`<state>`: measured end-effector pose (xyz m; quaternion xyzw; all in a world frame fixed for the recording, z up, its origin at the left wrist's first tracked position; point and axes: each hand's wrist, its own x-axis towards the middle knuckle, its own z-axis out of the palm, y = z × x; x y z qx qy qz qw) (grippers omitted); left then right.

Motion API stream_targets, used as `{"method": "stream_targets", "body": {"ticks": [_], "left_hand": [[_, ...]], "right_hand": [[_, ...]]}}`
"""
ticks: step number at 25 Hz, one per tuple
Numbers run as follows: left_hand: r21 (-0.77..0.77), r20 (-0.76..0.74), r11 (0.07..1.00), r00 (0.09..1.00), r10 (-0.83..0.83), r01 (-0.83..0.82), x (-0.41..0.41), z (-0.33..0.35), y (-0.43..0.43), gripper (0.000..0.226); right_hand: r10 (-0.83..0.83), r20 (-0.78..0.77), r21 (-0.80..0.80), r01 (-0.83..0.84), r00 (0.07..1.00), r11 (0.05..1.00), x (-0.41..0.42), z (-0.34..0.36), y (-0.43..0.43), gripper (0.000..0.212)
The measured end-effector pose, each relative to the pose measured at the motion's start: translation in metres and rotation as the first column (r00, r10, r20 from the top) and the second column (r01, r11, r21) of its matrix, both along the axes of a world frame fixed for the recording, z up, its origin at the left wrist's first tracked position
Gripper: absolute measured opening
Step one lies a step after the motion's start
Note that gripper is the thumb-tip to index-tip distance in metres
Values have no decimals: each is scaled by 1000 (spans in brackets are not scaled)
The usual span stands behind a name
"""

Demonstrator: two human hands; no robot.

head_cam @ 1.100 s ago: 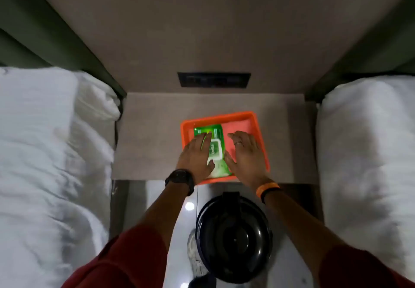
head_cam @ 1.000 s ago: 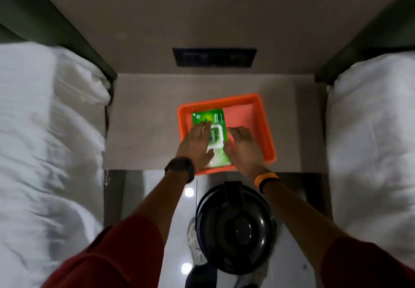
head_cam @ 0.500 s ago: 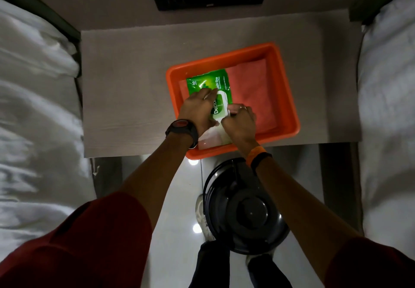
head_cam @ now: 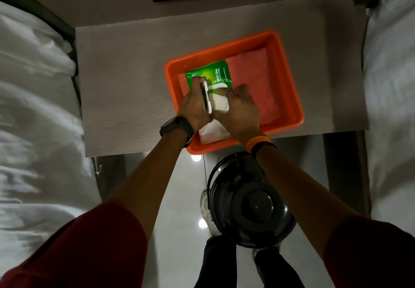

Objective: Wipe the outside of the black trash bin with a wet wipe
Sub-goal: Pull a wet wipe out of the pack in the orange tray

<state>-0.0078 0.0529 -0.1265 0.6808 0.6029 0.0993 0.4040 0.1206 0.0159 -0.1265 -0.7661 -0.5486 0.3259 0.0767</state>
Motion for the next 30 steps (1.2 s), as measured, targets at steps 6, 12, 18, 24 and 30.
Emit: {"method": "stream_targets", "body": {"ticks": [6,12,18,24,30], "left_hand": [[-44,56,998,998,41,-39,-2,1,-1,82],[-46,129,999,991,-20,26,1,2,-15,106],[117,-384,875,834,-397,470,12,-2,-41,53],[79,-504,862,766,-400,502,20,4,-38,51],[259,-315,905,916,-250,336,23,32,-67,44]], "right_hand": [[-28,-42,69,31,999,997,8,-10,1,37],[-322,-338,112,378,884,919,26,8,-6,22],[-580,-668,-186,649,467,738,54,30,-24,19],[-632,-767,-597,482,-109,641,45,41,-32,35],[-538,-843,-478,460,0,748,42,59,-60,26]]}}
